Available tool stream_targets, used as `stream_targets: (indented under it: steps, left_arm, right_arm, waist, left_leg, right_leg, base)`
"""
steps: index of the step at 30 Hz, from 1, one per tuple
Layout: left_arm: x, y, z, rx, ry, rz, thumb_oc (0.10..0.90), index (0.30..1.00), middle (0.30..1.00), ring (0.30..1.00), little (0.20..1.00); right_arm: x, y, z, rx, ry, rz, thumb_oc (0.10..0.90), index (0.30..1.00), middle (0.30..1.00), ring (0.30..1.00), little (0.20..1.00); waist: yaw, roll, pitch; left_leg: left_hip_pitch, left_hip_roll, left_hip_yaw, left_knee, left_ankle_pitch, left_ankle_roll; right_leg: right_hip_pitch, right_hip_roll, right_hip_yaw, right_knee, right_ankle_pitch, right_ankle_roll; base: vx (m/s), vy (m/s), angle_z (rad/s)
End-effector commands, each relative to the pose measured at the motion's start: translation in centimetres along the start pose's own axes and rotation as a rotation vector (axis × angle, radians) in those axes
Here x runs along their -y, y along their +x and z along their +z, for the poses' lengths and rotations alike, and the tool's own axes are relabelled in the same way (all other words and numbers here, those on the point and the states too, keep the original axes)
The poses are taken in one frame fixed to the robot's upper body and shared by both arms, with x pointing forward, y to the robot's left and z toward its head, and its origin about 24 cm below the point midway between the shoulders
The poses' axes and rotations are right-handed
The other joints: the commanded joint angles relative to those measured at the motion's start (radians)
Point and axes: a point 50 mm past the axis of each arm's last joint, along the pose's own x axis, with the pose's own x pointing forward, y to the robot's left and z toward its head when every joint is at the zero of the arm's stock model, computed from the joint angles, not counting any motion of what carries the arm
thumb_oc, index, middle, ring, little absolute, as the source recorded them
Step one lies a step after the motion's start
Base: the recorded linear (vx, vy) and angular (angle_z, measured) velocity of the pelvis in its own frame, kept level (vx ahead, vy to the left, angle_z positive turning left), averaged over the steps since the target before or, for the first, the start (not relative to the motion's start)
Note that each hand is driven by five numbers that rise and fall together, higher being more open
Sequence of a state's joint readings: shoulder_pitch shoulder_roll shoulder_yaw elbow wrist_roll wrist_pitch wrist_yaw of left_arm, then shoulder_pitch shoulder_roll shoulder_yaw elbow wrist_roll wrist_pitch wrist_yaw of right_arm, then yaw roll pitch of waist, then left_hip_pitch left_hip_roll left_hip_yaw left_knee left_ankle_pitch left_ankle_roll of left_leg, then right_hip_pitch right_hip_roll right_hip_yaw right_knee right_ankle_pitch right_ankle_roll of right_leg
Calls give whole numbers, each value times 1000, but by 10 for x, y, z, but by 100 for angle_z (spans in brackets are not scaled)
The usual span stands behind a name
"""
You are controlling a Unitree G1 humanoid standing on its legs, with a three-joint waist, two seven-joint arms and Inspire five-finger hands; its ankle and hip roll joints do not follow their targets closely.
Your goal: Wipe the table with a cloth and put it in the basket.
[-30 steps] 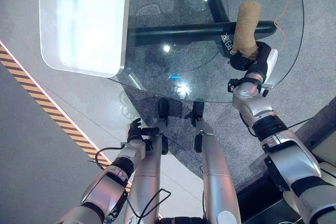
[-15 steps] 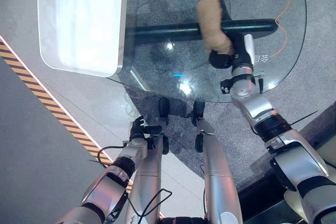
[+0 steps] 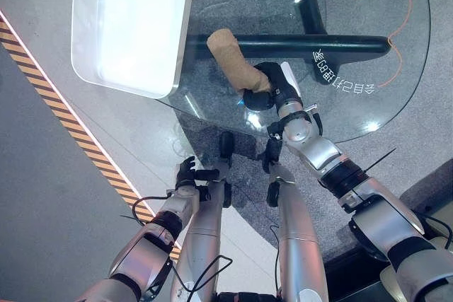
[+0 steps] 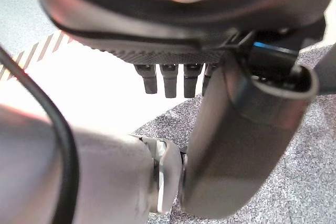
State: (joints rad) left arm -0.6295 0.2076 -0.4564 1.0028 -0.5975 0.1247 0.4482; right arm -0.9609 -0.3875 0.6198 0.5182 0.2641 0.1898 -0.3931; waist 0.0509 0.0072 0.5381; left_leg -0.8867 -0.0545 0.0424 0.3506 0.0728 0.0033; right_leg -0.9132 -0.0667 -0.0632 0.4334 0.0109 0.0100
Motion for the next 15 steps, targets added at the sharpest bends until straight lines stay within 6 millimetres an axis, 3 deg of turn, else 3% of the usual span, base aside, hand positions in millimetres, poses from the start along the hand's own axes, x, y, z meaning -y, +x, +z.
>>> stream_targets:
  steps: [1,7,12,15]
  left_arm:
    - [-1,-4,-32,-104,-9,24,800,900,900,900,900]
    - [-2,-3,-33,-105,-4,28,800,900,900,900,900]
    - [-4,-3,-33,-102,7,42,800,900,900,900,900]
    - [-7,-3,-33,-96,17,48,800,900,900,900,900]
  right_arm:
    - [0,-2,41,173,72,-9,100,300,300,300,200]
    - [9,1,40,177,84,-36,100,300,300,300,200]
    - [-1,-4,48,249,-110,127,100,300,300,300,200]
    - [1,-6,48,248,-130,116,100,300,300,300,200]
  waist:
    - [-15,40,-18]
    - [-18,38,-18]
    - [-20,32,-18]
    - [-17,31,-18]
  left_leg:
    - [0,-58,1,59,-66,47]
    - [-1,-58,1,63,-71,50]
    - [-7,-59,0,64,-70,49]
    - [-7,-58,0,65,-70,50]
  right_leg:
    - [-9,23,-13,-39,47,32]
    - [-13,27,-9,-34,48,34]
    - [-16,25,-11,-40,54,37]
    - [-17,22,-15,-38,54,39]
  base:
    - [0,0,0]
    - [0,0,0]
    - [-1,-19,0]
    - [4,-47,0]
